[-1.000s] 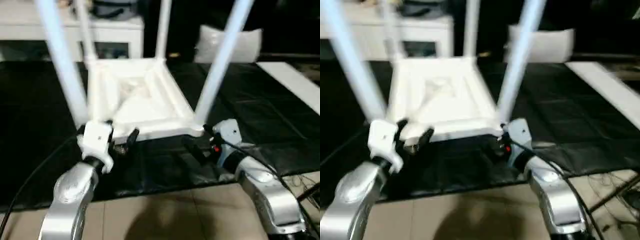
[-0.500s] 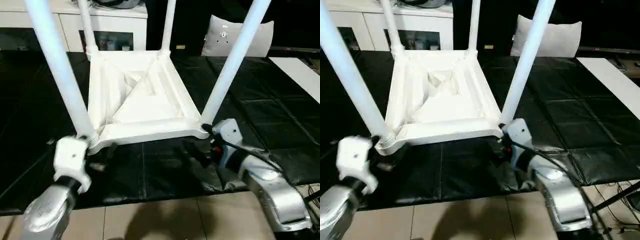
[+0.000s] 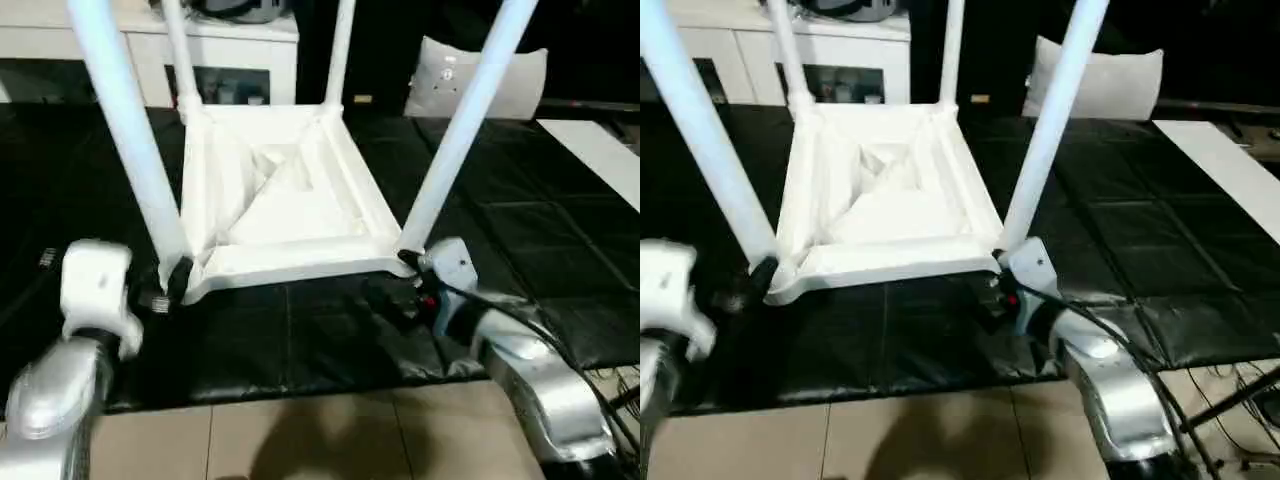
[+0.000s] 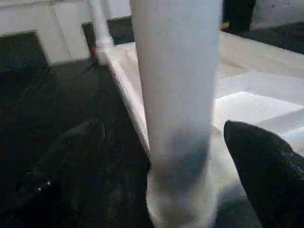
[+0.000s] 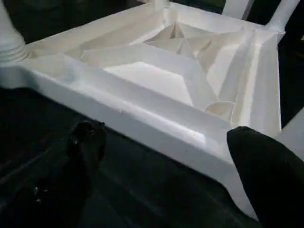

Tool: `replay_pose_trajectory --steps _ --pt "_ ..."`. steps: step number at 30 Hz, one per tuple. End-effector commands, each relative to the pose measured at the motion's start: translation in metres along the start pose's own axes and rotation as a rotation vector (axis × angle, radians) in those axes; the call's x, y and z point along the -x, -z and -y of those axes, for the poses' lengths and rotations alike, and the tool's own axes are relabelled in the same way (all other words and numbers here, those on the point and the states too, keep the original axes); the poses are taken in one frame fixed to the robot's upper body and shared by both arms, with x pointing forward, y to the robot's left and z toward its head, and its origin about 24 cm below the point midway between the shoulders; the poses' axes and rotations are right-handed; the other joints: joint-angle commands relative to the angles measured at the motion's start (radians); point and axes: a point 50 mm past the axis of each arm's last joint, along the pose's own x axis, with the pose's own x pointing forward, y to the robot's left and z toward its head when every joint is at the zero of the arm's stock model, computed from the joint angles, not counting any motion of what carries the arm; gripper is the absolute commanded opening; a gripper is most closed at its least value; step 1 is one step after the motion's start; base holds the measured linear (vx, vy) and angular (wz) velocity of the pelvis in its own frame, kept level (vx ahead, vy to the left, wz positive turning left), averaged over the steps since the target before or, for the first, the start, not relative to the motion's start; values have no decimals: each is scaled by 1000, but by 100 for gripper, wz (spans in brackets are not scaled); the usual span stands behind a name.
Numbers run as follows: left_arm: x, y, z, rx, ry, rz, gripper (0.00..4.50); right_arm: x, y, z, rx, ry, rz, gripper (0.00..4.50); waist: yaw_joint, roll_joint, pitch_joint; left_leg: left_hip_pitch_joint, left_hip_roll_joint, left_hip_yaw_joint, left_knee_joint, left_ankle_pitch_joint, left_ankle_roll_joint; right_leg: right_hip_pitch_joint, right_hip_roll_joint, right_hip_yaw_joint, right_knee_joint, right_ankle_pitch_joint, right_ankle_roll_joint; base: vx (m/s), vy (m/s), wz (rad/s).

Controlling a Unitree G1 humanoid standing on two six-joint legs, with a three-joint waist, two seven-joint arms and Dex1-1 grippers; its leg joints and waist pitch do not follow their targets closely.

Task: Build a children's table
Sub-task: Rotate table base

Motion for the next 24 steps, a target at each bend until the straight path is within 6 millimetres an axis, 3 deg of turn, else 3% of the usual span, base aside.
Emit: replay_pose_trajectory --steps 1,3,4,6,7,13,17,19,24 --pt "-11 3 1 14 43 -4 445 -3 3 6 -12 34 -30 450 4 33 -50 -7 96 -54 -97 -105 16 44 -131 102 -78 -217 -64 0 0 0" --pt "-21 2 1 41 87 10 445 -8 5 10 -21 58 -47 450 4 27 -55 -9 103 -53 -93 -44 15 46 -135 105 -64 -126 -99 0 0 0" --pt "-23 1 2 46 98 13 445 -8 5 11 -22 64 -51 450 6 29 -60 -9 100 -50 -89 -4 19 46 -136 106 -54 -73 -122 0 0 0" --pt "-30 -1 3 64 132 31 445 -12 7 15 -22 85 -71 450 7 27 -59 -12 99 -46 -87 16 28 47 -137 106 -51 -54 -137 0 0 0" --pt "-37 -4 8 84 215 48 445 -13 9 16 -4 81 -94 450 8 20 -59 -12 99 -44 -88 15 32 49 -139 107 -52 -66 -139 0 0 0" --pt "-33 -13 29 132 518 94 445 -6 21 15 -31 18 -197 450 20 22 -55 -5 108 -41 -92 -9 20 46 -143 110 -55 -125 -133 0 0 0" --pt "-24 -24 53 114 767 114 445 -3 31 28 -18 93 -270 450 26 20 -52 -1 108 -37 -96 -29 -3 41 -143 111 -58 -175 -129 0 0 0" --pt "-24 -30 65 104 875 133 445 -4 37 36 -13 127 -292 450 28 18 -50 -5 104 -34 -97 -40 -8 44 -144 112 -63 -203 -123 0 0 0" --pt "-27 -38 77 111 954 158 445 -7 42 42 -24 165 -295 450 25 14 -51 -6 101 -33 -96 -52 -13 48 -143 113 -66 -238 -109 0 0 0"
